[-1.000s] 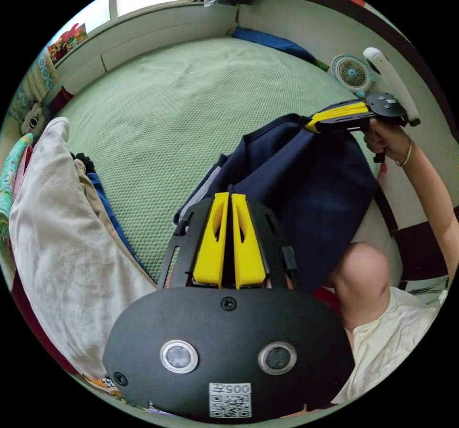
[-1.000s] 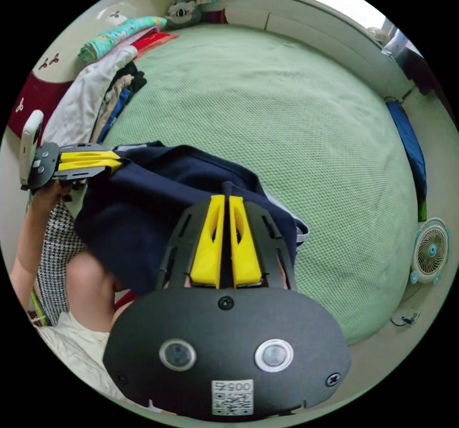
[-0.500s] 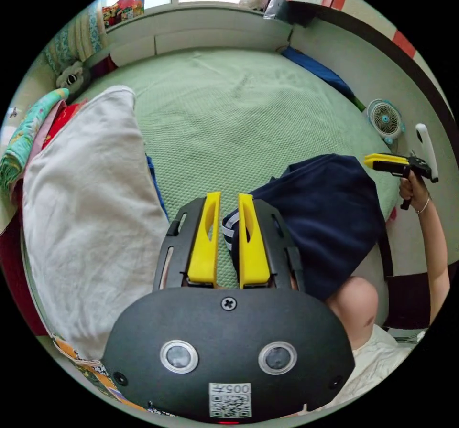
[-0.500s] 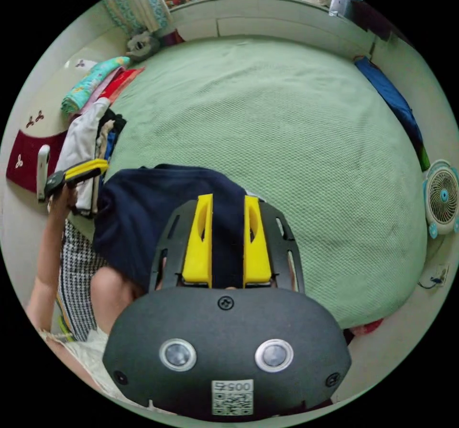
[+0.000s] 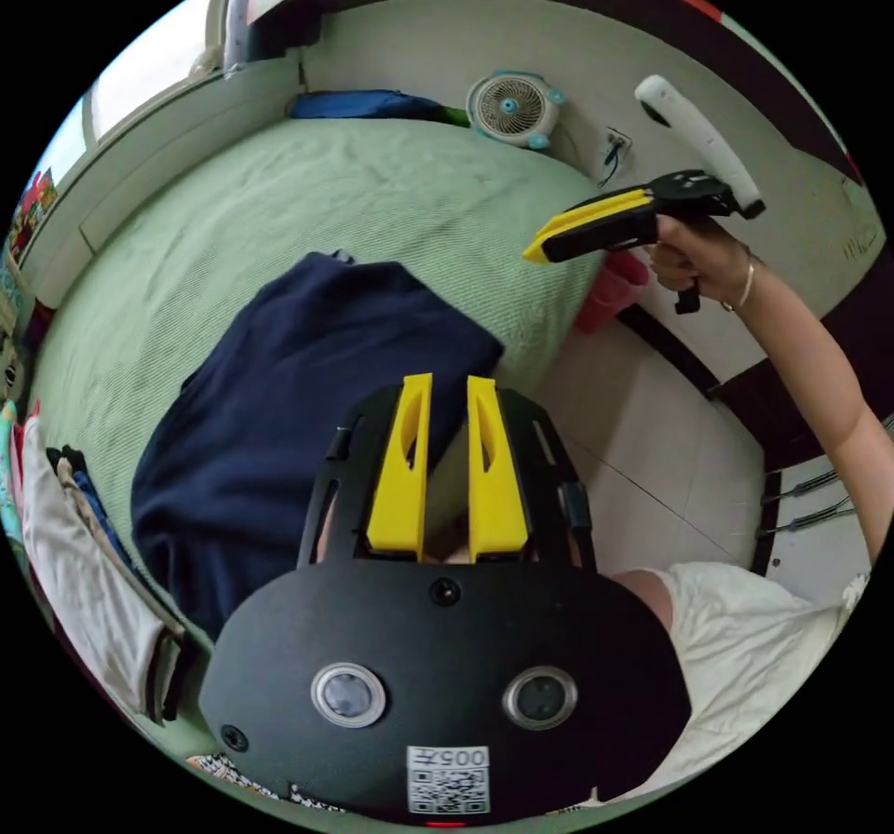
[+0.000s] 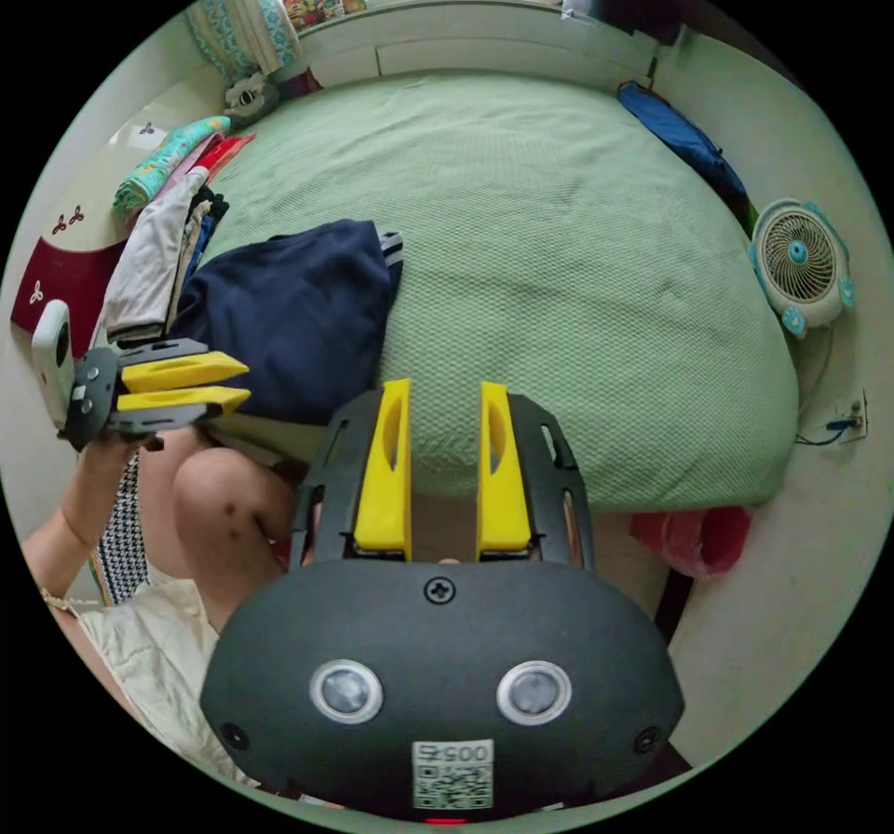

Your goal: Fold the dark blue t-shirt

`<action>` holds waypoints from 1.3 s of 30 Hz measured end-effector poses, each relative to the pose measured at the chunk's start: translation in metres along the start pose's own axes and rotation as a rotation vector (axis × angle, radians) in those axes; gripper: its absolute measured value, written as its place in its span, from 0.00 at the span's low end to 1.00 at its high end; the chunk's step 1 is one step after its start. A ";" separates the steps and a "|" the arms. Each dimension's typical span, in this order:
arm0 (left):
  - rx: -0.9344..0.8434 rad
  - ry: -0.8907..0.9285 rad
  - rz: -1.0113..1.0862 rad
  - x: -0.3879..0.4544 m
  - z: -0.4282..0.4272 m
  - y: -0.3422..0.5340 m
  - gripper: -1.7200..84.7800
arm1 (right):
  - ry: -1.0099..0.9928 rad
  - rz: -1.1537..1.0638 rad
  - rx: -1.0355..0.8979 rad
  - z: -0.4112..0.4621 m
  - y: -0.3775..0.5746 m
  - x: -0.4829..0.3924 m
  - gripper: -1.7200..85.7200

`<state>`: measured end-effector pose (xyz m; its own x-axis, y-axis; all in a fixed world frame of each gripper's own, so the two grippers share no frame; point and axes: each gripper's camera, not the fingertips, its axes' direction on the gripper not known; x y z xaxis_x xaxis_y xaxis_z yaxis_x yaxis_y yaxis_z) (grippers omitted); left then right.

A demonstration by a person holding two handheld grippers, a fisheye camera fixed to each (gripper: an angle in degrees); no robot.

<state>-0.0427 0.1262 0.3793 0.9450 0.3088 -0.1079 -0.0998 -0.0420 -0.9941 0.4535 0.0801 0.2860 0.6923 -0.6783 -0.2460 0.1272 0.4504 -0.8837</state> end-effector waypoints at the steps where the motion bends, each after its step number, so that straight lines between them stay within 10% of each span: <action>1: -0.026 -0.003 0.011 0.015 0.013 -0.011 0.11 | 0.002 0.001 0.002 -0.001 0.004 0.001 0.15; 39: 0.161 0.111 -0.193 -0.019 -0.011 0.093 0.07 | -0.557 0.163 -0.195 0.151 -0.140 0.050 0.15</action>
<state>-0.0662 0.1063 0.2885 0.9788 0.1900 0.0766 0.0457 0.1619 -0.9857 0.5775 0.0714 0.4573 0.9659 -0.1802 -0.1857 -0.1077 0.3726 -0.9217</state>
